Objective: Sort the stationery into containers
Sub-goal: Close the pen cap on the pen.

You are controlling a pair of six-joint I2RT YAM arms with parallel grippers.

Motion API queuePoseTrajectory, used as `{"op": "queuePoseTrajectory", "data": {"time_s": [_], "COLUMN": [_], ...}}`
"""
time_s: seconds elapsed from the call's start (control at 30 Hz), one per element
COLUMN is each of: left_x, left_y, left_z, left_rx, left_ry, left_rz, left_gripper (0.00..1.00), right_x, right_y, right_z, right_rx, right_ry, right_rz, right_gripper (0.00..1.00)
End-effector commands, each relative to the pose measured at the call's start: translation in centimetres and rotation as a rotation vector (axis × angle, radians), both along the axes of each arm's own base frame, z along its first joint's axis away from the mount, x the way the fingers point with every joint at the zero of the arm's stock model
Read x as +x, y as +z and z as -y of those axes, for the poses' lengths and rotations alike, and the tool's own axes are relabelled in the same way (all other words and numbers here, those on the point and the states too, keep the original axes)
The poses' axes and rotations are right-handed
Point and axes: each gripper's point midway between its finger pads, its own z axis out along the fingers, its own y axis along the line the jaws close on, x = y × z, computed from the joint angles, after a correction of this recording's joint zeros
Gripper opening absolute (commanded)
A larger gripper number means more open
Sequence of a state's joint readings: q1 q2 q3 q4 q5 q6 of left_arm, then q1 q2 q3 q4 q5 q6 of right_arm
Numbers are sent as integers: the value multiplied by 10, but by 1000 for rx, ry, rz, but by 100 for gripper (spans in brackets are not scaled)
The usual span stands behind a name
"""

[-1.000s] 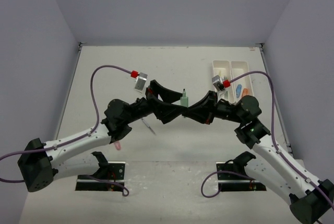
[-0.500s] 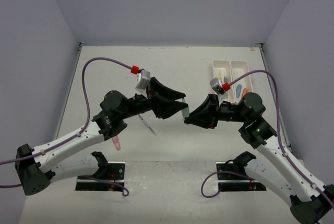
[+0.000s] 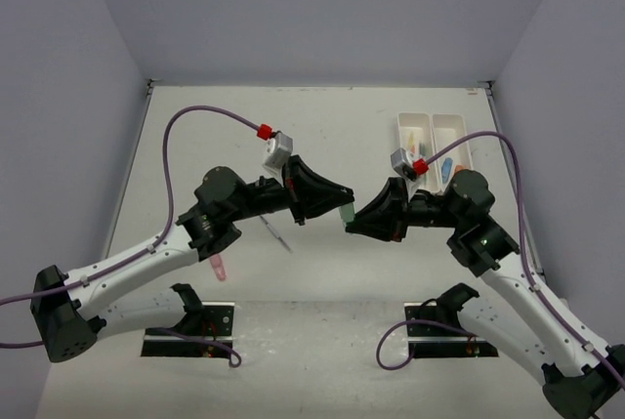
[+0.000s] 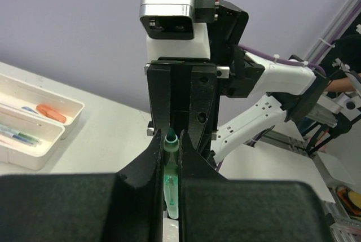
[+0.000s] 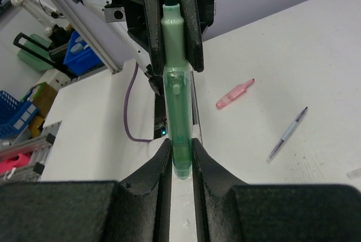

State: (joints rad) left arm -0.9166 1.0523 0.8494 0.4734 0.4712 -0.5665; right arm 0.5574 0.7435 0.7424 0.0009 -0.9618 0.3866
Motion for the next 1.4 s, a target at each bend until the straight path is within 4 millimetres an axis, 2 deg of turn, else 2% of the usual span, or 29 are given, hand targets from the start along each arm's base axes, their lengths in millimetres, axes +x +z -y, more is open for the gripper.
{"op": "queuePoseTrajectory", "data": {"time_s": [0.0, 0.13, 0.2, 0.27, 0.37, 0.4, 0.43, 0.47, 0.5, 0.53, 0.63, 0.7, 0.77, 0.8, 0.9, 1.07, 1.27, 1.3, 1.37], "left_x": [17, 31, 32, 34, 30, 28, 25, 24, 25, 27, 33, 36, 39, 39, 37, 32, 24, 24, 25], "left_y": [42, 60, 66, 68, 64, 61, 57, 53, 50, 42, 25, 14, 5, 2, -3, -7, -15, -17, -27], "left_z": [-24, -45, -50, -54, -47, -44, -41, -38, -38, -37, -37, -34, -31, -29, -24, -16, -10, -9, -4], "left_rx": [-87, -129, -144, -151, -141, -139, -144, -140, -136, -126, -99, -71, -52, -50, -50, -47, -39, -29, 8], "left_ry": [140, 256, 264, 267, 215, 195, 168, 151, 154, 160, 187, 194, 195, 190, 159, 98, 36, 31, 20], "left_rz": [34, -3, -12, -20, -30, -38, -42, -50, -56, -68, -101, -117, -130, -137, -164, -197, -239, -251, -285], "left_gripper": [0, 0, 0, 0, 0, 0, 0, 0, 0, 0, 0, 0, 0, 0, 0, 0, 0, 0, 0], "right_x": [0, 0, 0, -2, 2, 1, 2, 6, 6, 9, 1, -3, -5, -3, 8, 24, 38, 38, 38], "right_y": [-25, -63, -71, -71, -56, -51, -43, -37, -31, -19, -2, 6, 7, 10, 7, 8, 18, 19, 25], "right_z": [-1, -3, -3, -3, -4, -4, -3, -3, -1, 2, 4, 1, 0, -2, -6, -15, -17, -17, -18], "right_rx": [-56, -96, -108, -108, -71, -64, -57, -53, -46, -35, 2, 37, 52, 68, 73, 70, 67, 69, 72], "right_ry": [29, 60, 57, 66, 36, 43, 23, -8, -26, -69, -65, -38, -19, -23, -55, -61, -120, -117, -105], "right_rz": [-2, -52, -72, -79, -41, -36, -39, -45, -40, -39, -48, -82, -119, -121, -146, -165, -141, -139, -126], "right_gripper": [0, 0, 0, 0, 1, 14, 42, 66, 79, 83, 78, 70, 67, 66, 70, 67, 65, 64, 54]}}
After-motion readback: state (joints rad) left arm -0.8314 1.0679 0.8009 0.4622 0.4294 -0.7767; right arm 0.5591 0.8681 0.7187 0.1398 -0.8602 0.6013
